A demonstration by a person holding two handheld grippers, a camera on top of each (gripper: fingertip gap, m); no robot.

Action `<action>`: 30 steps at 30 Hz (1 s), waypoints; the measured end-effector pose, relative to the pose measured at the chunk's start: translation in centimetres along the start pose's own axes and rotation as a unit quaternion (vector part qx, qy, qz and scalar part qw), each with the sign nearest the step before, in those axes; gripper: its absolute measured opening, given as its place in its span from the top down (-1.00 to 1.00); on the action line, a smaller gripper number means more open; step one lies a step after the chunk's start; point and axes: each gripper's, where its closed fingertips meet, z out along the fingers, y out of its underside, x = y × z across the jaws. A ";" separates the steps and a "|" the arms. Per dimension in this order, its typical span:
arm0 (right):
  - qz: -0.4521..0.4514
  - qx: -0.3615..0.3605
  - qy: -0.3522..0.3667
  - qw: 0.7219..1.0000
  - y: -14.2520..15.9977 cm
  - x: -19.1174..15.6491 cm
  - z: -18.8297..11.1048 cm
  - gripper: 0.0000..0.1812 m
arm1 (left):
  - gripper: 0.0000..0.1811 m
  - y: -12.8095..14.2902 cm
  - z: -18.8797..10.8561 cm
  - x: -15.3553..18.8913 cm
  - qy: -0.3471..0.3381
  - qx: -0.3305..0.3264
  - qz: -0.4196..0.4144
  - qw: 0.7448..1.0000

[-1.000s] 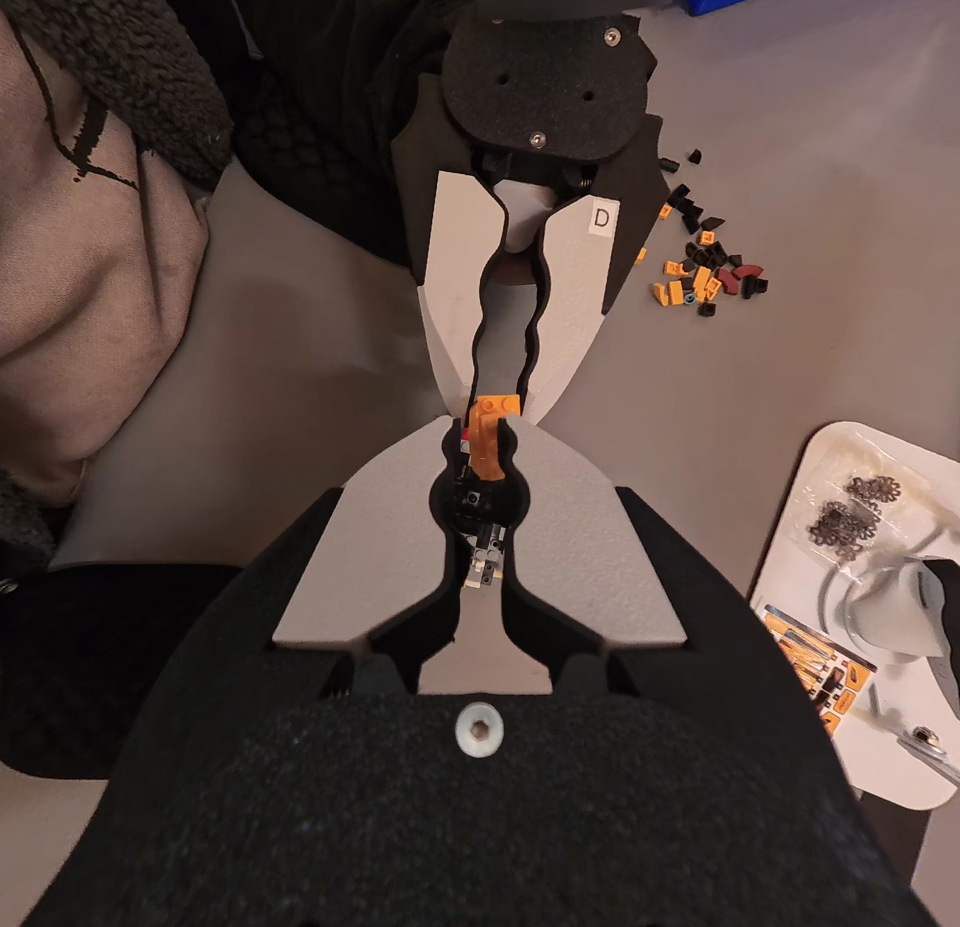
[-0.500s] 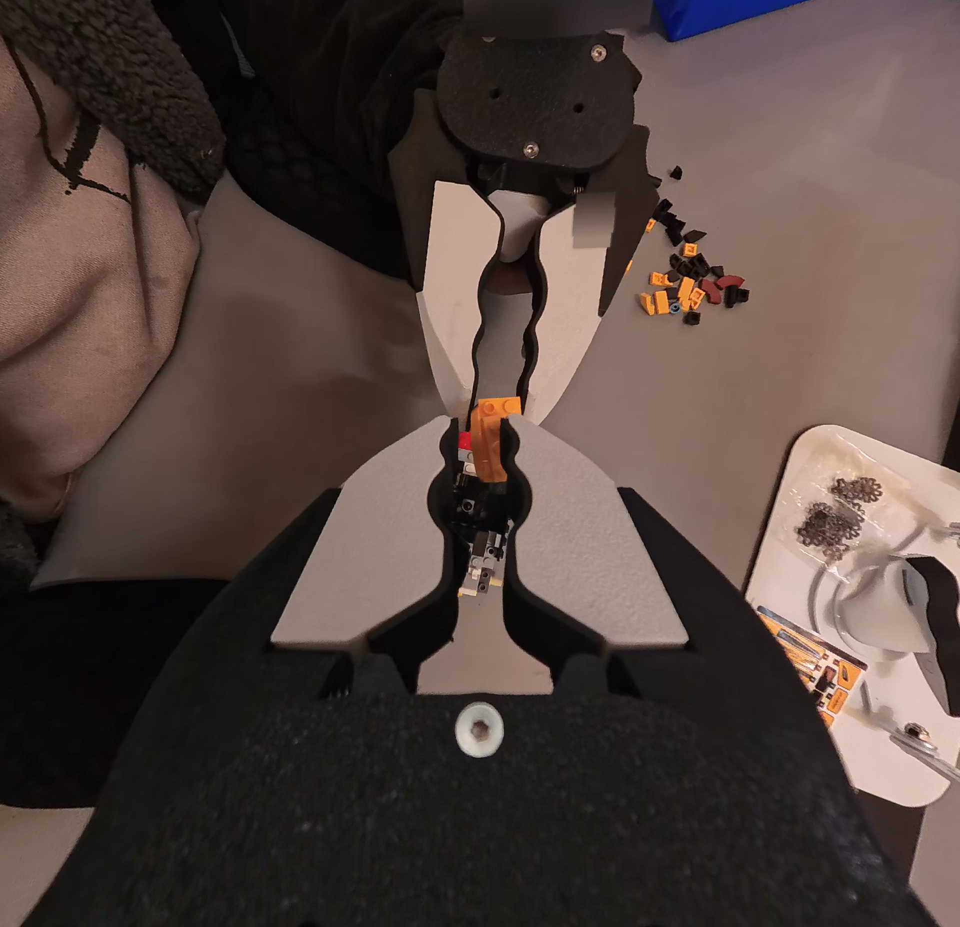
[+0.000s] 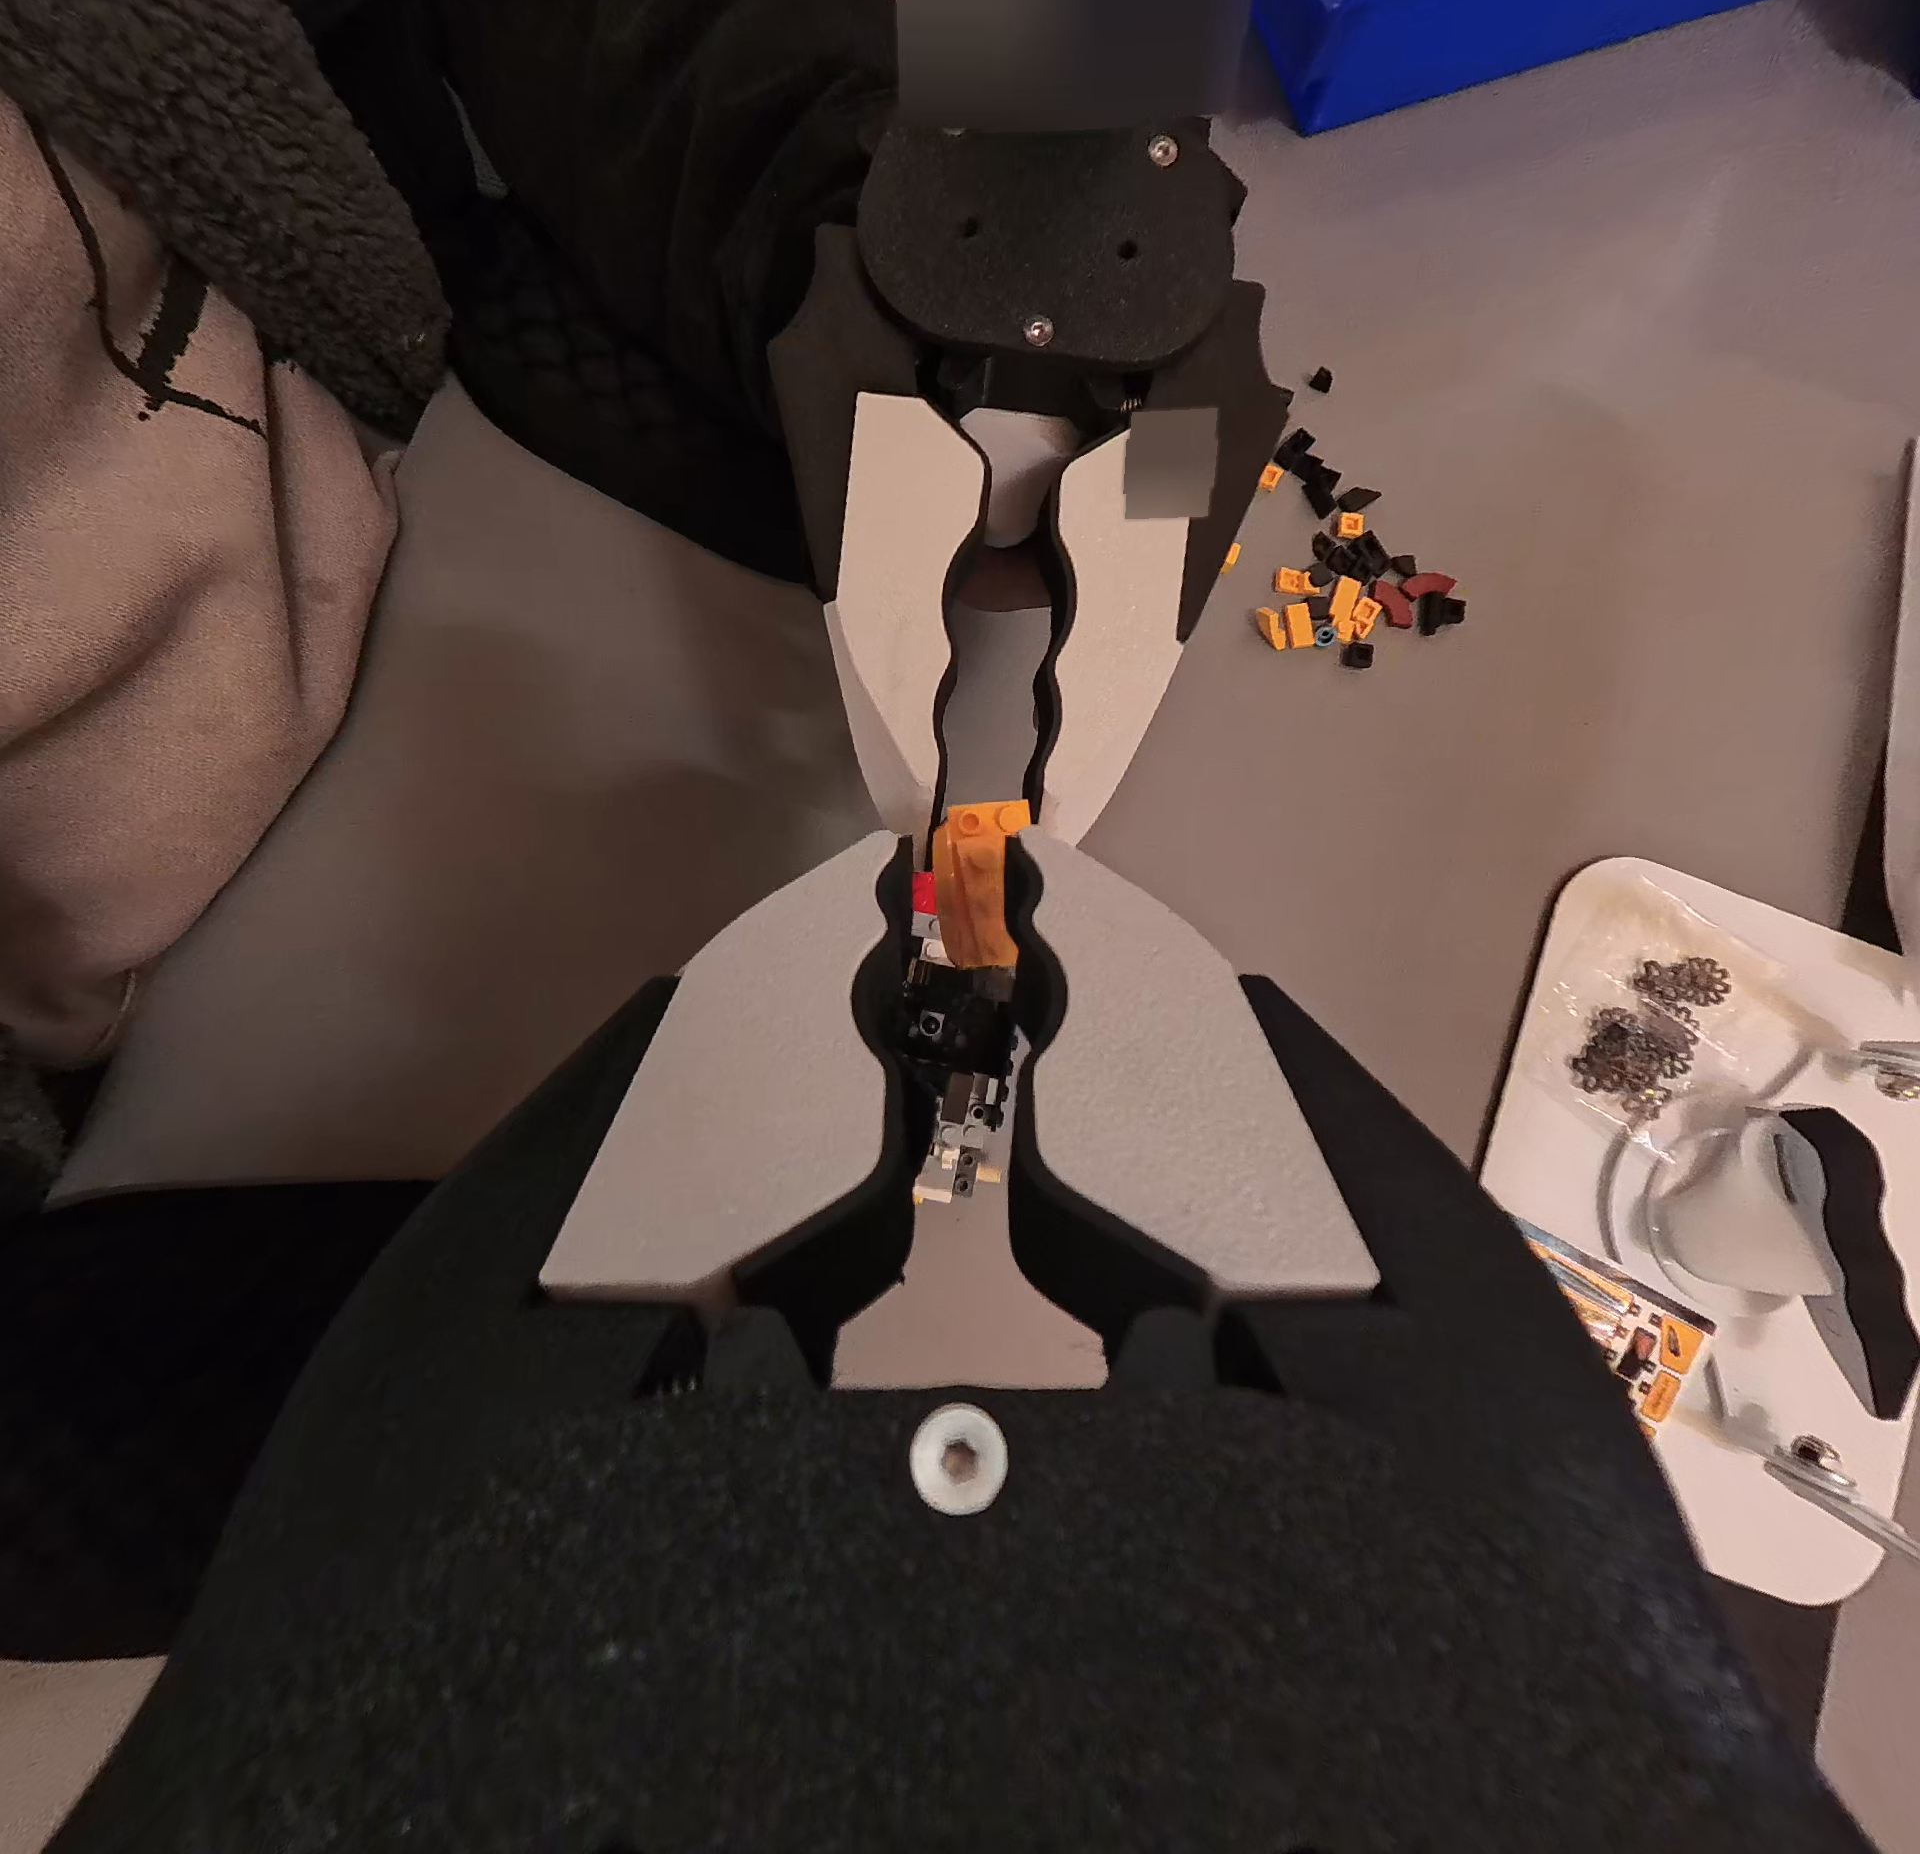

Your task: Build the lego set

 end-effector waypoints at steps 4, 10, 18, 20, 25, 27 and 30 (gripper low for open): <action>0.000 0.029 0.023 0.999 -0.3 0.2 -0.5 0.78 | 0.80 0.0 0.0 0.0 0.000 0.001 0.000 1.000; -0.036 0.052 0.101 0.993 0.4 0.0 -0.8 0.69 | 0.80 0.1 0.0 0.0 0.001 -0.002 0.001 1.000; -0.088 0.052 0.181 0.978 1.4 0.1 0.9 0.55 | 0.80 0.2 0.1 0.3 0.007 -0.002 0.013 1.000; -0.107 0.056 0.211 0.970 1.3 0.3 1.0 0.57 | 0.80 0.2 0.1 0.3 0.007 -0.003 0.014 1.000; -0.184 0.022 0.313 0.932 1.5 0.8 1.2 0.64 | 0.80 0.2 0.0 0.2 0.007 -0.004 0.005 1.000; -0.209 0.006 0.352 0.912 1.6 1.0 1.4 0.68 | 0.80 0.2 0.0 0.1 0.004 -0.005 -0.001 1.000; -0.233 -0.006 0.417 0.879 1.5 1.6 1.2 0.77 | 0.80 0.2 0.1 0.0 0.004 -0.006 -0.018 1.000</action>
